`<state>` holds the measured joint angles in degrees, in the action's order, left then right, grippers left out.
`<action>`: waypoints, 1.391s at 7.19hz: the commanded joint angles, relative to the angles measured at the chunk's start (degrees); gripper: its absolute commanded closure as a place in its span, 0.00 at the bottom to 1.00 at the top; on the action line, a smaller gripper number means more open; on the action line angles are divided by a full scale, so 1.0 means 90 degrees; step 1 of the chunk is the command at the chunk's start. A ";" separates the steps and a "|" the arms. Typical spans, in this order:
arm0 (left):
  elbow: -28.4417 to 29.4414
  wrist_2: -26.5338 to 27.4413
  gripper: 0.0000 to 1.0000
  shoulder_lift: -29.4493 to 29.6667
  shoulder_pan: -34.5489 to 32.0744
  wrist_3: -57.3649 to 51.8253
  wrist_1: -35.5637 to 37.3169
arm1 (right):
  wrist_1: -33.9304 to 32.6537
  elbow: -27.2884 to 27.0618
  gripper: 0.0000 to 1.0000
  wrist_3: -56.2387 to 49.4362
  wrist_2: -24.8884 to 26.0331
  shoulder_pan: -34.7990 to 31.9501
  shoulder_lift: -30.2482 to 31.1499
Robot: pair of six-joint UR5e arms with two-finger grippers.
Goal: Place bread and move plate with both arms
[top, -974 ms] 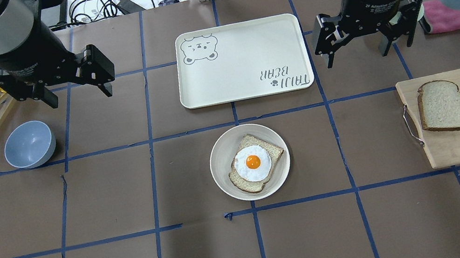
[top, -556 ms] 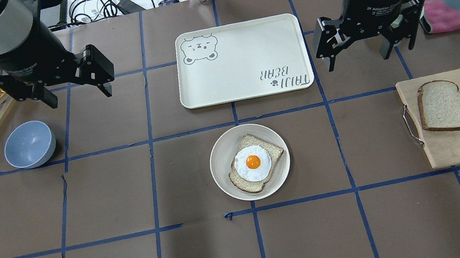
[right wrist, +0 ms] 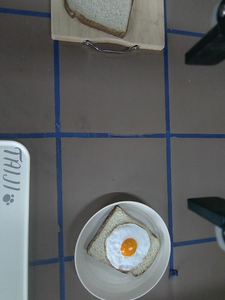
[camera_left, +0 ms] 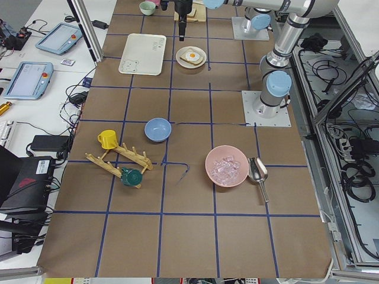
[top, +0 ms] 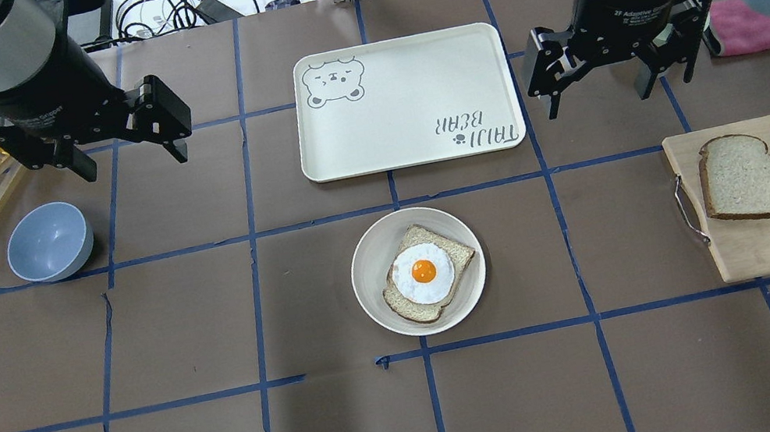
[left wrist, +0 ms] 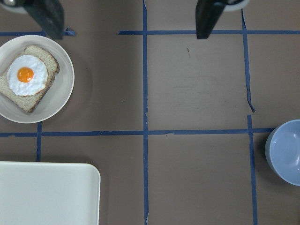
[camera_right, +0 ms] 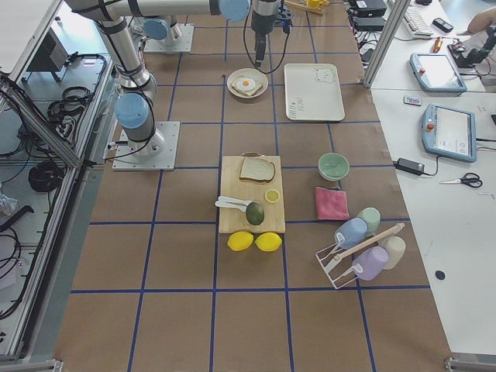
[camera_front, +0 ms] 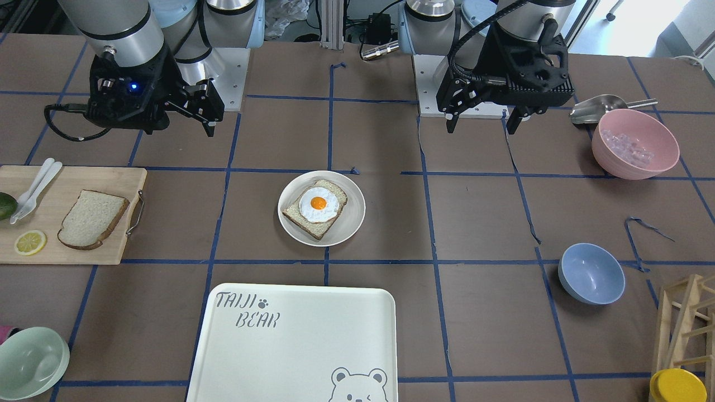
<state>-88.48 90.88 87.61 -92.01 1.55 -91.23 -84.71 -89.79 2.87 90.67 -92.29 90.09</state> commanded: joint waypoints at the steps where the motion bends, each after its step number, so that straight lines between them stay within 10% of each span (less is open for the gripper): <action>1: -0.0003 0.0000 0.00 -0.0008 -0.0002 0.0004 0.0000 | -0.0108 -0.0023 0.00 -0.0026 -0.0006 0.0001 -0.0019; 10: -0.0013 0.0000 0.00 -0.0008 0.0008 0.0004 0.0010 | -0.1572 -0.0764 0.00 -0.0514 0.0832 0.1435 -0.0556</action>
<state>-88.63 90.88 87.46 -91.98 1.60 -91.19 -95.25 -95.04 -1.44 97.38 -82.02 86.03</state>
